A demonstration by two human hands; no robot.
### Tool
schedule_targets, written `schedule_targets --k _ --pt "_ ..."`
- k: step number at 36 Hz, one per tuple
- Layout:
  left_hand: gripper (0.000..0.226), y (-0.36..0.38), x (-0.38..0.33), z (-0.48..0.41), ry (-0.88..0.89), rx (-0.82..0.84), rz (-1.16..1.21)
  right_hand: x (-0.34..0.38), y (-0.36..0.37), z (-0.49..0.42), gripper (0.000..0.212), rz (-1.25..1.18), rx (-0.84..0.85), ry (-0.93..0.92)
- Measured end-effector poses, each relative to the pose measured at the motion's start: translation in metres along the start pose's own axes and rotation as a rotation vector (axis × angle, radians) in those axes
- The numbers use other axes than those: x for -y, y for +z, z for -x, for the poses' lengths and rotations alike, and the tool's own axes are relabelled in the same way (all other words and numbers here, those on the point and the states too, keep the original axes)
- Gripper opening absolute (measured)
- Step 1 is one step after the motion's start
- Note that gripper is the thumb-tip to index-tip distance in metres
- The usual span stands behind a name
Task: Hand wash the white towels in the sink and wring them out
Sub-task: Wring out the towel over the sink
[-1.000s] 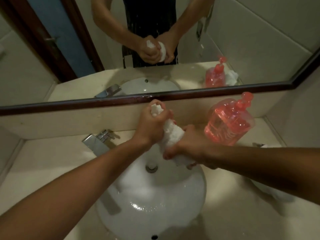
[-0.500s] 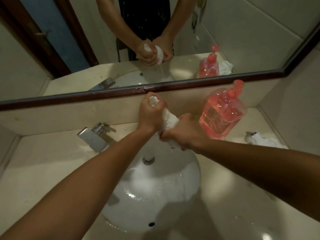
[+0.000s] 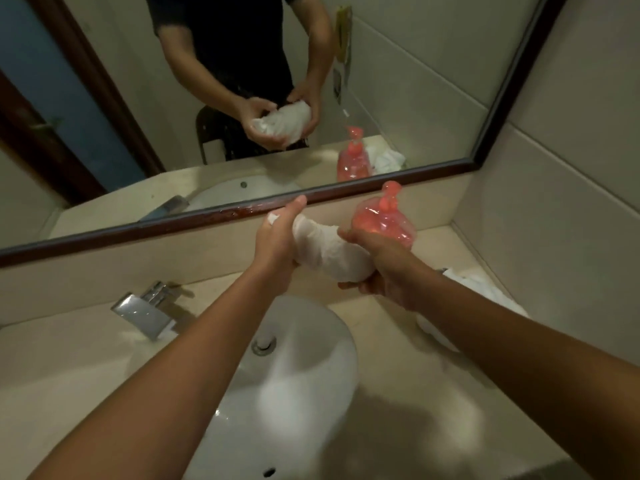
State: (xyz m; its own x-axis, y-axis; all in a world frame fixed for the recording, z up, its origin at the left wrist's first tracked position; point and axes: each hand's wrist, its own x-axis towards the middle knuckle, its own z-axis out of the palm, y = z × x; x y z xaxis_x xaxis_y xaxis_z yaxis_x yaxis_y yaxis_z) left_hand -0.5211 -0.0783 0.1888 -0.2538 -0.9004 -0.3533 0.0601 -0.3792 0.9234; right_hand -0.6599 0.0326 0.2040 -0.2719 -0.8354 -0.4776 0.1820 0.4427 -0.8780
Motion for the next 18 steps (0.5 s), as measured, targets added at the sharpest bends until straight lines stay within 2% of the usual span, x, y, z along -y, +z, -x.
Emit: schedule_targets --k 4,8,10,12,15,18 --pt "0.068 0.031 0.01 0.007 -0.069 0.046 -0.065 -0.013 -0.027 0.008 0.041 -0.003 -0.195 -0.051" --pt "0.051 0.064 0.031 0.023 -0.114 0.099 -0.11 -0.043 -0.062 0.013 0.048 0.013 -0.348 -0.046" --pt "0.064 0.079 0.05 0.029 -0.138 0.13 -0.131 -0.063 -0.077 0.018 0.05 0.009 -0.407 -0.009" --pt "0.067 0.093 0.071 0.034 -0.172 0.161 -0.164 -0.08 -0.089 0.028 0.046 -0.004 -0.452 0.023" --pt "0.053 0.107 0.102 0.041 -0.223 0.165 -0.223 -0.106 -0.103 0.044 0.038 0.003 -0.474 0.061" --pt "0.053 0.115 0.134 0.046 -0.254 0.222 -0.294 -0.135 -0.116 0.047 0.043 -0.027 -0.512 0.149"
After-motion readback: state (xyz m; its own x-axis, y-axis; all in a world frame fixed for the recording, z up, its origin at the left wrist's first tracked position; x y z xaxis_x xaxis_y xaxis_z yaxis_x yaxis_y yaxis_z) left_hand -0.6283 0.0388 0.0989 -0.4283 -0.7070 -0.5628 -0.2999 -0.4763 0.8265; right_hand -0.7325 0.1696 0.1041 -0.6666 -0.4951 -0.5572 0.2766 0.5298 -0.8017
